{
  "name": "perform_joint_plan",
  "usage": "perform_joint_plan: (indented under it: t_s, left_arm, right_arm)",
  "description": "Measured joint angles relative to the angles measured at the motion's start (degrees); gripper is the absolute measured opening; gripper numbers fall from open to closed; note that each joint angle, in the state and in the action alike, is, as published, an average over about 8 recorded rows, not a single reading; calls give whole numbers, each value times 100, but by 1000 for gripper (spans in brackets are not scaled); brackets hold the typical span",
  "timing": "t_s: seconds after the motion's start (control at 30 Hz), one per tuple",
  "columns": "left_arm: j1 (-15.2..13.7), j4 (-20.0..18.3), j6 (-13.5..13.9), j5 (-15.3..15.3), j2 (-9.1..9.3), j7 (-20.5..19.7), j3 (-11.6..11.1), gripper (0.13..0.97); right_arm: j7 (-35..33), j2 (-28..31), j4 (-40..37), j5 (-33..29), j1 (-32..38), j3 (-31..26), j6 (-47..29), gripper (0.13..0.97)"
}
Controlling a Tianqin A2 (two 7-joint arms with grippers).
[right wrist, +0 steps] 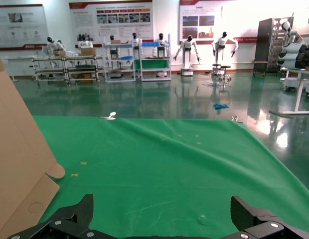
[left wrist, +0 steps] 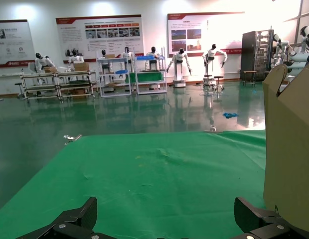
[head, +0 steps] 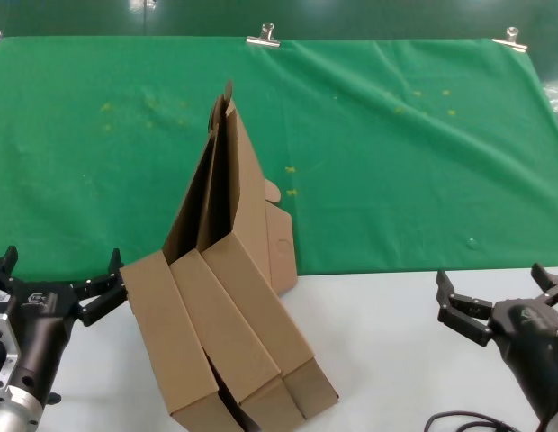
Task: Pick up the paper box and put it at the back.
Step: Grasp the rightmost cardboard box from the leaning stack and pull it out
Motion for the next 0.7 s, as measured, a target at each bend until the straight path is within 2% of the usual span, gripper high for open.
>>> perform_joint_plan:
  t_s: [0.53,0.7]
  left_arm:
    - [0,0,0,0,0,0,0,959]
    - [0,0,0,0,0,0,0,952]
  right_arm:
    - [0,-3,-2,1,1,7,0,966]
    - [-358,-130,-82,109,69,285,-470,966]
